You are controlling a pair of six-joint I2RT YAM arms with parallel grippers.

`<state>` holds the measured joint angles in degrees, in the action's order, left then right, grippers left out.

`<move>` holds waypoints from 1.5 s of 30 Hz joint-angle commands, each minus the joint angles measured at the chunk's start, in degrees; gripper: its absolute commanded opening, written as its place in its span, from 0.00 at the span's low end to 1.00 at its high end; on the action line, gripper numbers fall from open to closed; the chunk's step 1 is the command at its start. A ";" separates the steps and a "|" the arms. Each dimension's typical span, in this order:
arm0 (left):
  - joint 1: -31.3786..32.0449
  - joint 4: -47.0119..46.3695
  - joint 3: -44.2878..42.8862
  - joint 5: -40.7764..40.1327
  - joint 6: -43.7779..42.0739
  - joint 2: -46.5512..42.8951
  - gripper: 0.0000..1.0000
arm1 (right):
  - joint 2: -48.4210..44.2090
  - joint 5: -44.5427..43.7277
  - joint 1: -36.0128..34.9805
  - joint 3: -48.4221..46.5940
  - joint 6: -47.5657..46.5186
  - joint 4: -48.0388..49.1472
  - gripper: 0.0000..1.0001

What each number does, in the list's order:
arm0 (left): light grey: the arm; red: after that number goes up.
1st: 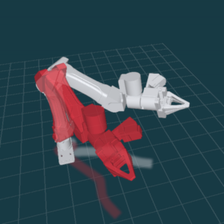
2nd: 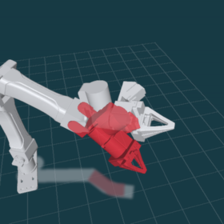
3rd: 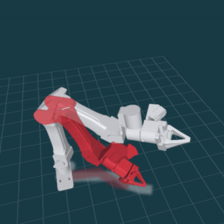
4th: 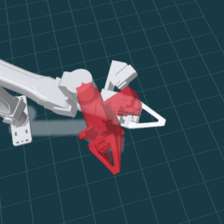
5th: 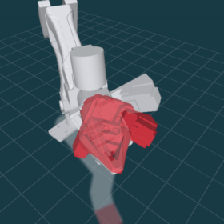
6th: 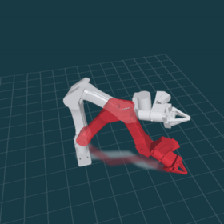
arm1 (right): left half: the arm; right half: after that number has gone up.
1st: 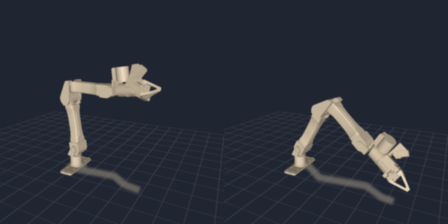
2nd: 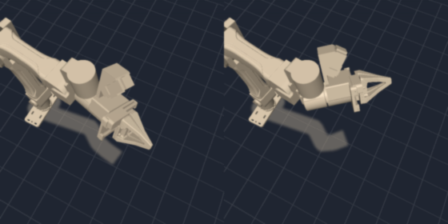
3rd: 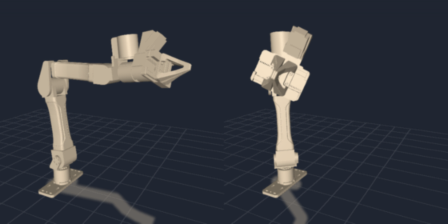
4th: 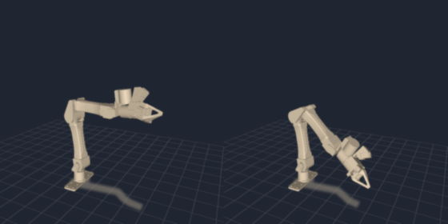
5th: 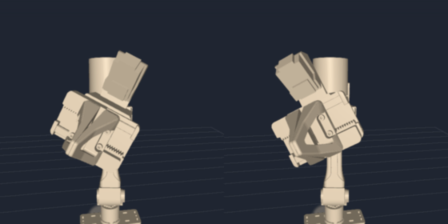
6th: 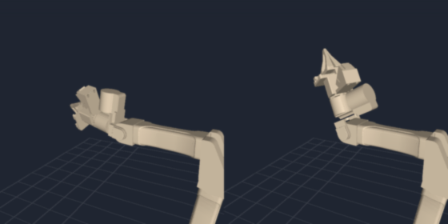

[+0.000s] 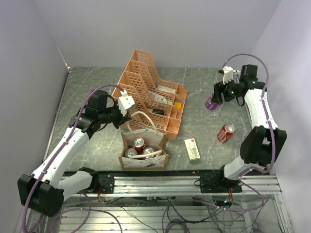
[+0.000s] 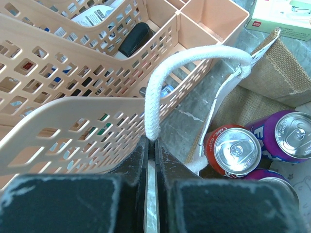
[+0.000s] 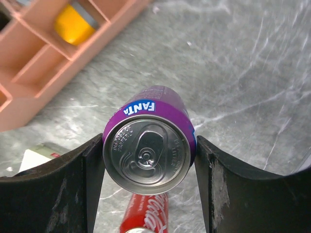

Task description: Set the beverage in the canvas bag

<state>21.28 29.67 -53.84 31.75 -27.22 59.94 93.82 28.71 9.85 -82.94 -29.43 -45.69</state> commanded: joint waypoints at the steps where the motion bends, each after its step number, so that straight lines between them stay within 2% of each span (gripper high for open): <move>1: 0.43 -1.46 -1.04 -0.16 -1.42 -0.92 0.13 | -8.04 8.01 -3.77 -4.05 -0.62 -2.84 0.13; 5: 0.41 -2.03 -1.54 0.32 -1.59 -0.21 0.11 | -14.21 10.85 -12.02 -4.22 -1.58 -4.26 0.12; 9: 0.43 -2.08 -2.03 0.08 -1.68 0.41 0.07 | -19.62 11.39 -23.50 -3.91 -1.48 -3.42 0.11; 12: 0.43 -2.40 -1.77 -0.01 -1.76 0.62 0.07 | -21.55 13.74 -28.58 -4.00 -1.65 -3.09 0.11; 20: 0.43 -3.06 -2.00 -0.34 -0.33 1.46 0.07 | -20.65 19.45 -36.51 -6.46 -5.37 -7.17 0.10; 28: 0.43 -2.89 -2.00 -1.37 -0.64 2.19 0.07 | -18.81 16.98 -47.63 -6.22 -5.73 -5.23 0.09; 33: 0.41 -2.93 -1.74 -1.54 -0.61 2.28 0.07 | -15.84 14.29 -53.14 -5.84 -5.90 -3.80 0.00; 45: 0.41 -3.30 -1.68 -1.14 -0.37 2.13 0.07 | -9.44 8.15 -60.19 -4.21 -5.50 -0.62 0.00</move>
<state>21.28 28.49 -53.95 30.22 -27.57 62.17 84.60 37.89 -49.25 -86.91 -34.76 -50.85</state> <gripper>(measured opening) 0.104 0.656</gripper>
